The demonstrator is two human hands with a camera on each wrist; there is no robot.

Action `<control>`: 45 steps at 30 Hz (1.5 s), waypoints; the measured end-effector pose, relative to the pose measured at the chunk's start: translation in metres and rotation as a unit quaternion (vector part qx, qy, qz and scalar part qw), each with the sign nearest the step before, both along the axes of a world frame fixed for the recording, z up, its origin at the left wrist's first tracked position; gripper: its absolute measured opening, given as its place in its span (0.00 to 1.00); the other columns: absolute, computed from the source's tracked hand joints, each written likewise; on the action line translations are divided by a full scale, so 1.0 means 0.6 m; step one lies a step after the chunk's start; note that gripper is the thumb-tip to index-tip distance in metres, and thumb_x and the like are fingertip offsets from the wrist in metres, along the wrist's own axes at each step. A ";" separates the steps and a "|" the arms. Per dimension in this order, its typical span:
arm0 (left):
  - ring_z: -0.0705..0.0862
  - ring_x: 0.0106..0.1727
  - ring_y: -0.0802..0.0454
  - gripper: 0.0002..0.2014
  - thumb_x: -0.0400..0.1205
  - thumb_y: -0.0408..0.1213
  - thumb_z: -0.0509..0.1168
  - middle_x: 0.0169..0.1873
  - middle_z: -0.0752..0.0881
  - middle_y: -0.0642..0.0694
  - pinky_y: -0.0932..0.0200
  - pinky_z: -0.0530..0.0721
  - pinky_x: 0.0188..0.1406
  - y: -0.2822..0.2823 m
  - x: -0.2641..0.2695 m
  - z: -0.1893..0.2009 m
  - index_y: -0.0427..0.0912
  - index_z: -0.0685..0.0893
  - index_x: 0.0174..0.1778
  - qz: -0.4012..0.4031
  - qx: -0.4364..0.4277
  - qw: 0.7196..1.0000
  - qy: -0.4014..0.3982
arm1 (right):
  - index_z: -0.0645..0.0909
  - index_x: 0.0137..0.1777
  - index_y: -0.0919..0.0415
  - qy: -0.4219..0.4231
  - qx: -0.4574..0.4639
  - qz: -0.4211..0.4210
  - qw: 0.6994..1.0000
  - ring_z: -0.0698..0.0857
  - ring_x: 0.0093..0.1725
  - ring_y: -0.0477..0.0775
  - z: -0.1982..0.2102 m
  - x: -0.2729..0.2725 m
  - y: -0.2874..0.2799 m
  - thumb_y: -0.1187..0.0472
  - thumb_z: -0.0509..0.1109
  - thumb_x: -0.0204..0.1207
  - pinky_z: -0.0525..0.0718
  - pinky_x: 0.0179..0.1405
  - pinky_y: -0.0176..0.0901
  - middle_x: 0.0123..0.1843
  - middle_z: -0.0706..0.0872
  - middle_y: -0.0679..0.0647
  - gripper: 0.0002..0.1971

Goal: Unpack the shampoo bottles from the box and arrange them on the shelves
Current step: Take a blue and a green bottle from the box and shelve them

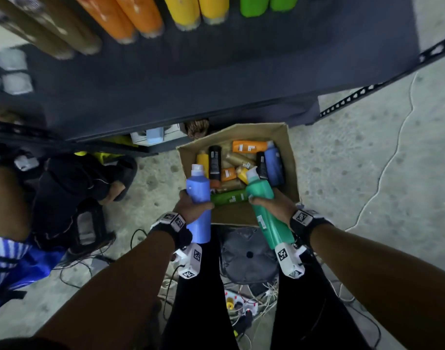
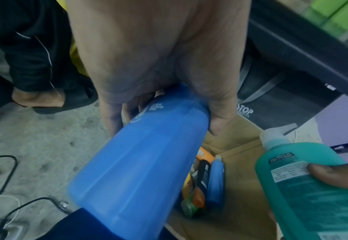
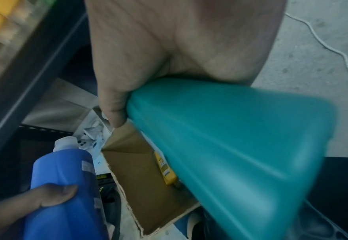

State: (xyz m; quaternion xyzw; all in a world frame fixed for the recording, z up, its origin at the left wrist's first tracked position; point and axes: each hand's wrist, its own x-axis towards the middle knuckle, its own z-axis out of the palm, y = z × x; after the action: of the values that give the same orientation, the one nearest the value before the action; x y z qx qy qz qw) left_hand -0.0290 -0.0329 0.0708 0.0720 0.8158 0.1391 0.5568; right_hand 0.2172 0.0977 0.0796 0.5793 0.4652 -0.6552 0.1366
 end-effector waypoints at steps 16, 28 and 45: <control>0.84 0.68 0.33 0.36 0.77 0.34 0.81 0.70 0.83 0.35 0.35 0.84 0.67 0.029 0.058 0.266 0.36 0.70 0.79 0.054 0.076 0.995 -0.026 | 0.83 0.69 0.49 0.033 0.046 -0.045 0.997 0.89 0.55 0.52 0.258 -0.003 0.002 0.43 0.82 0.73 0.86 0.54 0.49 0.62 0.90 0.54 0.26; 0.89 0.52 0.57 0.38 0.75 0.41 0.82 0.61 0.86 0.51 0.55 0.90 0.46 0.063 0.066 0.399 0.60 0.68 0.75 -0.011 0.253 0.967 -0.015 | 0.72 0.66 0.30 0.124 0.165 -0.116 0.972 0.91 0.50 0.47 0.392 0.003 0.039 0.39 0.80 0.63 0.87 0.52 0.49 0.59 0.90 0.47 0.31; 0.86 0.68 0.54 0.43 0.74 0.43 0.83 0.71 0.84 0.57 0.42 0.87 0.65 0.237 0.084 0.626 0.61 0.68 0.83 -0.091 0.489 0.867 0.004 | 0.70 0.80 0.32 0.314 0.333 -0.230 0.859 0.89 0.63 0.44 0.579 0.003 0.142 0.46 0.81 0.70 0.84 0.58 0.48 0.65 0.88 0.39 0.38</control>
State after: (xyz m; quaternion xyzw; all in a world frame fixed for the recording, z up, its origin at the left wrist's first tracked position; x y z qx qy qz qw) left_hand 0.0215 0.1095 0.4463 0.4094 0.6354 0.4689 0.4570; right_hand 0.2192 0.1826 0.4270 0.4447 0.5273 -0.6207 -0.3727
